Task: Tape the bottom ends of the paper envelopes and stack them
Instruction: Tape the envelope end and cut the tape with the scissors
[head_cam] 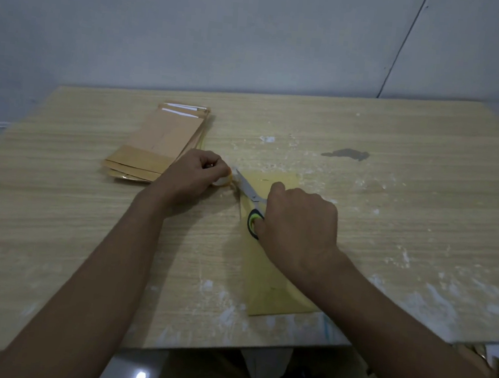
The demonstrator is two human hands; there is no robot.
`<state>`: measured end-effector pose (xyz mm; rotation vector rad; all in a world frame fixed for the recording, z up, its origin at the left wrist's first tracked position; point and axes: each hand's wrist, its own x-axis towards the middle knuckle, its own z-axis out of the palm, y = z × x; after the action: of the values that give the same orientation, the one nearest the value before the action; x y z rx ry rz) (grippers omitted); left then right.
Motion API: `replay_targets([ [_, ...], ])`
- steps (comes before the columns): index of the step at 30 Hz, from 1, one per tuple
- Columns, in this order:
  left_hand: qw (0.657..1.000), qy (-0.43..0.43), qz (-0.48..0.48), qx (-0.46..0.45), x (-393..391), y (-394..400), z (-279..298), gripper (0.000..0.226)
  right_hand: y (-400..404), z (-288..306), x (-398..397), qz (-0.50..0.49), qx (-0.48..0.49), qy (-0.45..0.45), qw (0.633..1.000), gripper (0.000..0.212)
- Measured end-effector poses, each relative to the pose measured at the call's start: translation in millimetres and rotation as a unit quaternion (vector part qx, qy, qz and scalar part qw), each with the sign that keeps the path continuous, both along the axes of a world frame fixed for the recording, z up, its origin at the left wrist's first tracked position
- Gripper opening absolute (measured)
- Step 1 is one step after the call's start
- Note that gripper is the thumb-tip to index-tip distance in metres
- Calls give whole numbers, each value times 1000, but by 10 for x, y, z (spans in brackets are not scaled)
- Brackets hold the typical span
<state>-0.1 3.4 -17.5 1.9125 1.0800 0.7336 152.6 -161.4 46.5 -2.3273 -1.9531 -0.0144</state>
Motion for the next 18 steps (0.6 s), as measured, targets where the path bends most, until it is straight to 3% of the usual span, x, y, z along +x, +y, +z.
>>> replay_targets([
  [5, 1000, 10, 3, 14, 9, -26, 41, 53, 58, 14, 20, 23, -28, -11, 999, 19],
  [12, 993, -105, 37, -27, 89, -101, 83, 46, 138, -115, 124, 22, -29, 0, 999, 27],
  [18, 979, -185, 70, -47, 138, -96, 96, 29, 139, -204, 154, 36, -30, 23, 999, 52],
])
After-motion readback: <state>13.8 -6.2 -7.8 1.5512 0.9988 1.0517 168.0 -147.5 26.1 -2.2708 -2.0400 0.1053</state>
